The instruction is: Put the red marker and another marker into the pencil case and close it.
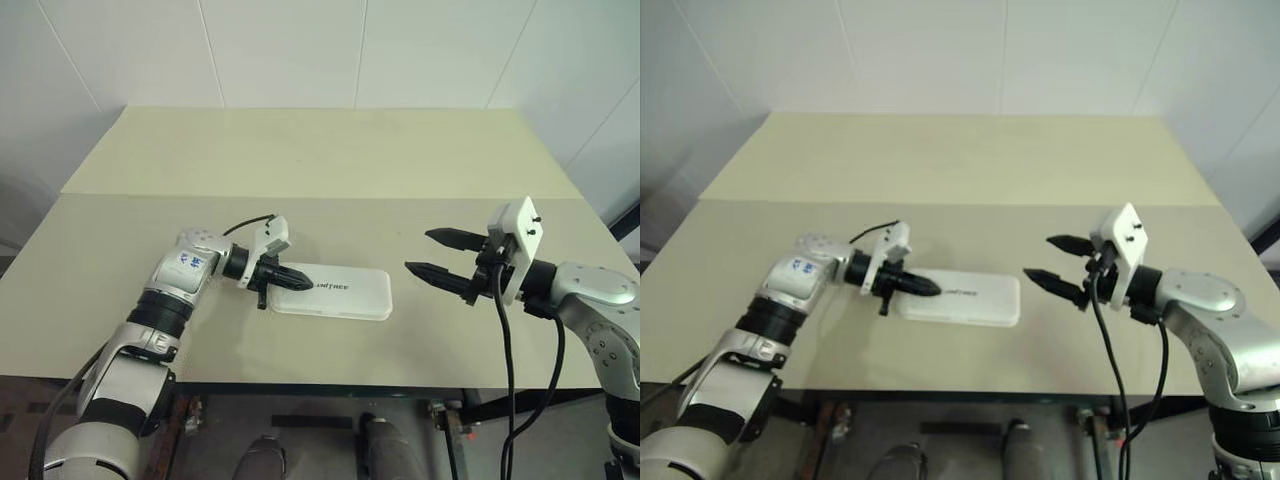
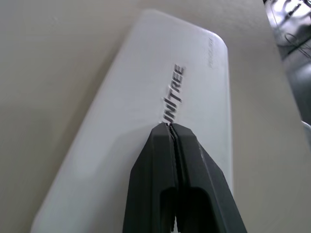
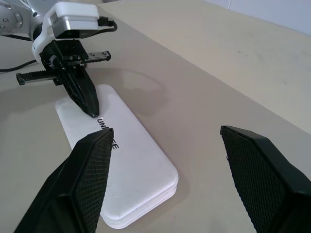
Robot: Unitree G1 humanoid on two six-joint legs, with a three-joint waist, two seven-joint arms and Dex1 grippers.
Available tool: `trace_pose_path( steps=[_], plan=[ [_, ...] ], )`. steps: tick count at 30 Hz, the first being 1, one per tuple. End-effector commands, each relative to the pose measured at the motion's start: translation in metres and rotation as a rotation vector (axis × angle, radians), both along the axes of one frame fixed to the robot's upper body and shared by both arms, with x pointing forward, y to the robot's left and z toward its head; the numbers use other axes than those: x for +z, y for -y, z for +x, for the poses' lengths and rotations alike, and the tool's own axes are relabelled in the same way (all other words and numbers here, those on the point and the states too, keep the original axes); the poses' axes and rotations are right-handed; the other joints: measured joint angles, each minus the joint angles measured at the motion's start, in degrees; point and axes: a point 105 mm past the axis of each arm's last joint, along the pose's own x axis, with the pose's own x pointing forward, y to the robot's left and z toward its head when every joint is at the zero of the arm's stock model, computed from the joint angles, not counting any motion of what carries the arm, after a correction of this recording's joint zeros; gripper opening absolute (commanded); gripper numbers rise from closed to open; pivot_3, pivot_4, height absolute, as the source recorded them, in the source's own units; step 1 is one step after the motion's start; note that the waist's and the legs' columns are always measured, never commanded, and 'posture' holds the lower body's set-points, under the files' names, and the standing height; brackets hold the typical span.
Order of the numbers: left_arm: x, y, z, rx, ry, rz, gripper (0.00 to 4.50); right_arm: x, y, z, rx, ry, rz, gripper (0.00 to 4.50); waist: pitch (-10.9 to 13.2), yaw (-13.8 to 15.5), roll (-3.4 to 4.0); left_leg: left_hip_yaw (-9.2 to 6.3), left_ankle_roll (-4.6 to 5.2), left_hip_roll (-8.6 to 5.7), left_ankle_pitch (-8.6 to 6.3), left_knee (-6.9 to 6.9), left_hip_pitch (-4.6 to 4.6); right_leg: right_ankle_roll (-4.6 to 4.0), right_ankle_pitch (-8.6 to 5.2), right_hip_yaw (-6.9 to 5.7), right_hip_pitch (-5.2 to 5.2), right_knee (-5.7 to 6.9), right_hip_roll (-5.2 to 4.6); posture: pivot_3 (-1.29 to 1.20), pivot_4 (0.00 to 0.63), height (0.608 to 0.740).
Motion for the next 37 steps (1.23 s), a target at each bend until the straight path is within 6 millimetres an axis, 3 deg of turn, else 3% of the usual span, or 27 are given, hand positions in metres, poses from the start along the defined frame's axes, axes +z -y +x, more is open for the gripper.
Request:
trace_pose_path(
  steps=[1, 2, 3, 6, 12, 19, 21, 25, 30, 37],
  plan=[
    [0.023, -0.004, 0.002, 0.003, 0.122, -0.128, 0.04, 0.008, -0.003, -0.003, 0.027, 0.036, -0.012, 3.72, 0.05, 0.06, -0.08, -0.02, -0.01, 0.0, 0.0, 0.01, -0.23, -0.05, 0.02, 0.0, -0.32, 0.16, 0.01, 0.0, 0.15, 0.74],
    [0.024, -0.004, 0.002, 0.0, 0.135, -0.134, 0.04, 0.008, -0.003, -0.003, 0.03, 0.034, -0.014, 3.72, 0.05, 0.09, -0.08, -0.03, -0.01, 0.0, 0.02, 0.07, -0.5, 0.13, 0.13, 0.0, -0.62, 0.55, 0.02, 0.0, 0.15, 0.74],
    [0.027, -0.003, 0.002, 0.004, 0.143, -0.16, 0.04, 0.008, -0.003, -0.003, 0.036, 0.031, -0.017, 3.72, 0.05, 0.13, -0.07, -0.01, -0.02, -0.01, 0.02, 0.13, -0.77, 0.85, 0.53, 0.02, -1.03, 0.8, 0.01, 0.0, 0.15, 0.74],
    [0.037, -0.005, -0.001, -0.003, 0.186, -0.236, 0.04, 0.008, -0.002, -0.004, 0.049, 0.021, -0.03, 3.72, 0.08, 0.29, -0.02, -0.01, 0.01, -0.01, 0.01, -0.08, -0.91, 0.78, 0.49, -0.01, -1.3, 0.83, 0.02, 0.0, 0.15, 0.74],
    [0.057, -0.005, -0.01, -0.051, 0.272, -0.333, 1.95, 0.008, 0.001, -0.007, 0.067, 0.003, -0.054, 3.72, 0.08, 0.41, -0.03, 0.03, 0.14, -0.02, -0.08, -0.03, -1.02, 0.85, 0.51, -0.01, -1.22, 0.55, 0.0, 0.0, 0.15, 0.74],
    [0.062, -0.007, -0.02, -0.131, 0.261, -0.351, 4.39, 0.009, 0.004, -0.006, 0.077, -0.004, -0.081, 3.72, 0.09, 0.31, -0.03, 0.03, 0.15, -0.01, -0.08, 0.01, -0.94, 0.79, 0.48, 0.0, -1.17, 0.49, 0.01, 0.0, 0.15, 0.74],
    [0.063, -0.008, -0.022, -0.162, 0.257, -0.351, 4.48, 0.008, 0.005, -0.006, 0.082, -0.01, -0.099, 3.72, 0.08, 0.1, -0.03, 0.04, 0.15, -0.01, -0.08, 0.02, -0.91, 0.78, 0.47, 0.0, -1.17, 0.49, 0.01, 0.0, 0.15, 0.74],
    [0.059, -0.01, -0.008, -0.136, 0.353, -0.277, 4.48, 0.003, 0.002, -0.008, 0.119, -0.029, -0.122, 3.72, 0.09, 0.19, -0.04, 0.04, 0.15, 0.0, -0.07, 0.01, -0.84, 0.74, 0.45, 0.0, -1.17, 0.53, 0.03, 0.0, 0.15, 0.74],
    [0.063, -0.026, -0.019, -0.303, 0.385, -0.251, 4.48, -0.012, -0.003, -0.014, 0.176, -0.058, -0.185, 3.72, 0.09, 0.16, -0.04, 0.06, 0.15, 0.0, -0.06, 0.03, -0.88, 0.74, 0.45, 0.0, -1.17, 0.46, 0.03, 0.0, 0.15, 0.74],
    [0.058, -0.041, -0.018, -0.332, 0.433, -0.138, 4.48, -0.005, -0.005, -0.008, 0.157, -0.011, -0.168, 3.72, 0.1, 0.22, -0.04, 0.05, 0.15, 0.0, -0.07, -0.01, -0.9, 0.77, 0.44, 0.0, -1.18, 0.48, 0.02, 0.0, 0.15, 0.74]
  ],
)
